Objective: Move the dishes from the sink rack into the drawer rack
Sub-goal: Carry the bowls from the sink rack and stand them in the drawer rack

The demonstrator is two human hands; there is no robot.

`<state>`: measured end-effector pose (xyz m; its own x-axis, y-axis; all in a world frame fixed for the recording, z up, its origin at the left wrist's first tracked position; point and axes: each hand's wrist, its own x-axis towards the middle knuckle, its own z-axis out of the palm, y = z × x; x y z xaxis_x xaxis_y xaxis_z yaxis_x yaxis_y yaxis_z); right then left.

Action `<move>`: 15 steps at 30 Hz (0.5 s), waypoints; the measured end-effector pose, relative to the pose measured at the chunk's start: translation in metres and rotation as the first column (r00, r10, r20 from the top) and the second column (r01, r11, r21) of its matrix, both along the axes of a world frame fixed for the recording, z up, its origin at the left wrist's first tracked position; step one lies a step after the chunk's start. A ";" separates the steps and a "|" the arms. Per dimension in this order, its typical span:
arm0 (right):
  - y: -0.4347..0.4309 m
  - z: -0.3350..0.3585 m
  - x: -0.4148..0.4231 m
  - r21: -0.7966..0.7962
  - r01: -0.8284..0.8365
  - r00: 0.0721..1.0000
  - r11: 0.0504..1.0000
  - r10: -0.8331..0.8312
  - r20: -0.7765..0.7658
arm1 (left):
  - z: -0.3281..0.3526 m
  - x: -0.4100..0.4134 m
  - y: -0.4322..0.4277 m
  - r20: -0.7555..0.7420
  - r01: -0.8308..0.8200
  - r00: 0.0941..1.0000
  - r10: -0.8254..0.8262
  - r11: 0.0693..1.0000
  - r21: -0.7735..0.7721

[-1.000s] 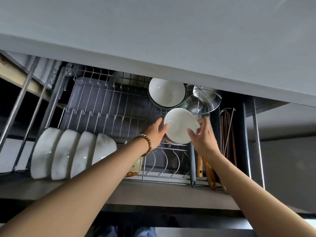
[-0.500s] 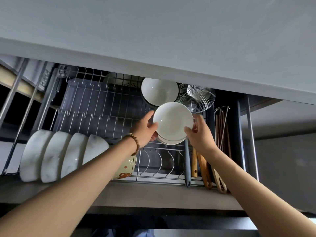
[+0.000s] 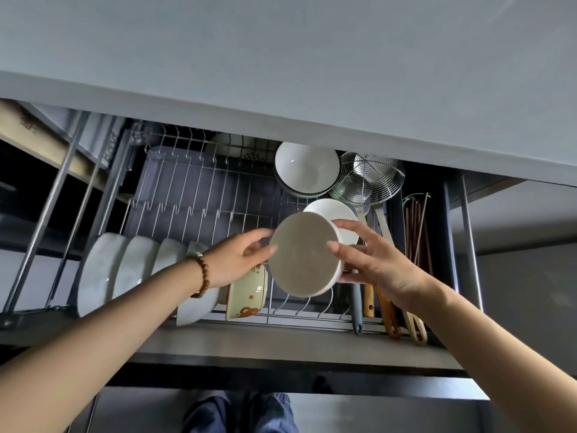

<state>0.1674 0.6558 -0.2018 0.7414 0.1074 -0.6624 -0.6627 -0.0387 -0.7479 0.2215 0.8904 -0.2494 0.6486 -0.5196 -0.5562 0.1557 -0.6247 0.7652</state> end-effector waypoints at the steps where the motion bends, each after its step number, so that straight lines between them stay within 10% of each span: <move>1: 0.003 0.002 -0.003 -0.062 -0.029 1.000 0.998 0.029 -0.003 | -0.004 0.000 0.006 0.060 0.050 0.997 -0.053 0.997 0.055; 6: 0.024 -0.002 -0.016 -0.393 -0.240 0.969 0.888 0.242 -0.045 | -0.021 0.002 0.032 0.160 0.296 0.907 -0.390 0.860 0.415; 15: 0.054 -0.045 -0.027 -0.519 -0.239 0.971 0.821 0.208 -0.118 | -0.030 0.000 0.044 0.115 0.394 0.853 -0.509 0.772 0.499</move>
